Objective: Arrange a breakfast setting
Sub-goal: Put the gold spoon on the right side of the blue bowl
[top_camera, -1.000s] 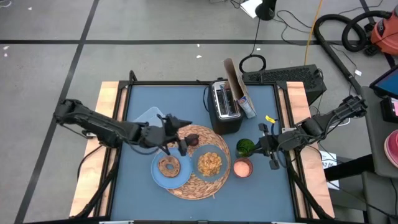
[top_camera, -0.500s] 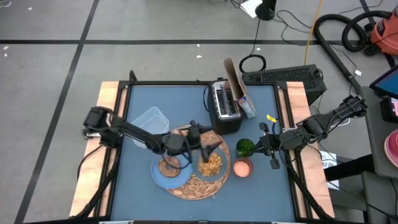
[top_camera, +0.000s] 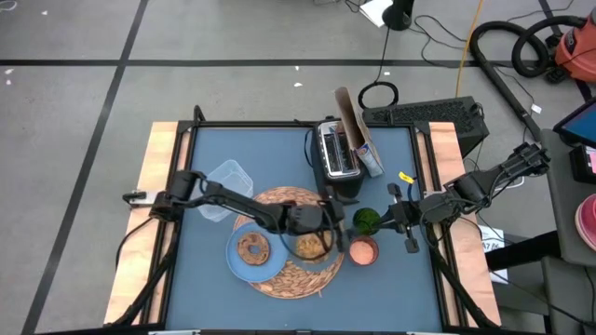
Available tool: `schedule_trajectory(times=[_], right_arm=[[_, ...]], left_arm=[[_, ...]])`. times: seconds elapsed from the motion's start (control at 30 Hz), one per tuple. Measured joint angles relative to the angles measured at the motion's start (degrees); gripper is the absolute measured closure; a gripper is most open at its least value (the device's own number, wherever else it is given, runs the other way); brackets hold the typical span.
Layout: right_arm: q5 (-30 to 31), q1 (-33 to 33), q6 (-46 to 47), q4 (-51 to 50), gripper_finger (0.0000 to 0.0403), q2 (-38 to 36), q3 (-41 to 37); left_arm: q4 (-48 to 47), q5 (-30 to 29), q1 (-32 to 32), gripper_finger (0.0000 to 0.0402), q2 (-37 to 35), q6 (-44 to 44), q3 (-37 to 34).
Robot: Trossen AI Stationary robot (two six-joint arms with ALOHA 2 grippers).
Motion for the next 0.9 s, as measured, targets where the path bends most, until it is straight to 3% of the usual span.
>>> schedule_trajectory(times=[0.3, 0.9], right_arm=[[0.22, 0.00, -0.19, 0.18, 0.0400, 0.00, 0.00], [1.52, 0.01, -2.35, 2.64, 0.0400, 0.00, 0.02]], left_arm=[[0.85, 5.04, 0.16, 0.0044, 1.37, 0.00, 1.81], [5.19, 7.18, 0.85, 0.0051, 6.89, -2.64, 3.62]])
